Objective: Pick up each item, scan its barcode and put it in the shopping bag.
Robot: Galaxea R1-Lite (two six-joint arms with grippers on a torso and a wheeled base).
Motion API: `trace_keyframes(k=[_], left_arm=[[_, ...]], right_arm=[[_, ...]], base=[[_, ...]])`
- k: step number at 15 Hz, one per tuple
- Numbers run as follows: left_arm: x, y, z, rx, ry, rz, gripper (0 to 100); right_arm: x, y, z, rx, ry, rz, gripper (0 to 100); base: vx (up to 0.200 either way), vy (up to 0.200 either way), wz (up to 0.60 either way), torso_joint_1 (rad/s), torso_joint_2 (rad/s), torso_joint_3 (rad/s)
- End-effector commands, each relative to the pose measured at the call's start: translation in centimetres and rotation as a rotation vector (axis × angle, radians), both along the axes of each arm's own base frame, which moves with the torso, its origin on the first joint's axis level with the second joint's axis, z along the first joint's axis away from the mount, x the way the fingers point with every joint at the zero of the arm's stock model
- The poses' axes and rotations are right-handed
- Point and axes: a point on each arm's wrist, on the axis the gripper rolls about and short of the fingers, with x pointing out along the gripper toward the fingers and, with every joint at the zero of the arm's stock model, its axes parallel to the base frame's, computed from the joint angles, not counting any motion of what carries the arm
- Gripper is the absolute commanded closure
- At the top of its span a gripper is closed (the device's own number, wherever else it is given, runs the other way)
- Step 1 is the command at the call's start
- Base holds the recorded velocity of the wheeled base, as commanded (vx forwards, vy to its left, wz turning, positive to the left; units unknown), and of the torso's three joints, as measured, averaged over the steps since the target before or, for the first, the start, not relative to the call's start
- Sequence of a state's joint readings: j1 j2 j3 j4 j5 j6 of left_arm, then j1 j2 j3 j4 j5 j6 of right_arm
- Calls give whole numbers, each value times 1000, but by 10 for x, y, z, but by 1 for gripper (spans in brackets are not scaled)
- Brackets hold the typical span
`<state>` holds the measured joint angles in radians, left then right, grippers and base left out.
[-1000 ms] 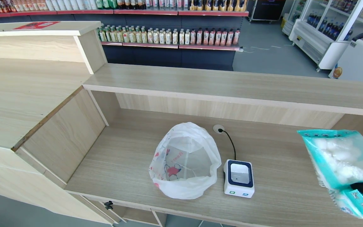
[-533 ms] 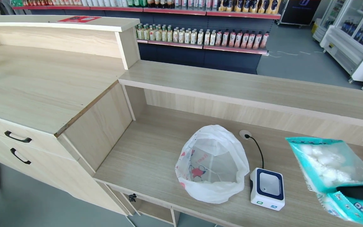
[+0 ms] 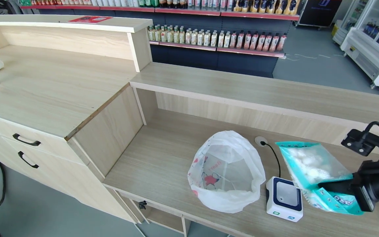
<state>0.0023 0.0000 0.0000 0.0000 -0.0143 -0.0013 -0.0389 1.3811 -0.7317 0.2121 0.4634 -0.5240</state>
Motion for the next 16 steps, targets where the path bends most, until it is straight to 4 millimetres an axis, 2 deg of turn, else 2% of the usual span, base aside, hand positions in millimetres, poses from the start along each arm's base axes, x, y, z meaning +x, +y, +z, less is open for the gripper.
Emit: trace_keyframes(k=[1, 4, 7, 11, 16], left_arm=[[0, 0, 0, 0, 0, 1, 0], [0, 0, 0, 0, 0, 0, 0], [0, 0, 0, 0, 0, 0, 0], [0, 0, 0, 0, 0, 1, 0], [0, 0, 0, 0, 0, 1, 0]], right_arm=[[18, -19, -27, 38, 87, 17, 100], [25, -27, -40, 88, 107, 79, 100], [36, -42, -68, 82, 149, 133, 100], [43, -43, -84, 126, 161, 205, 100], [67, -44, -98, 138, 179, 227, 100]], base=[[0, 0, 0, 0, 0, 0], [0, 0, 0, 0, 0, 0], [0, 0, 0, 0, 0, 0], [0, 0, 0, 0, 0, 0], [0, 0, 0, 0, 0, 0]])
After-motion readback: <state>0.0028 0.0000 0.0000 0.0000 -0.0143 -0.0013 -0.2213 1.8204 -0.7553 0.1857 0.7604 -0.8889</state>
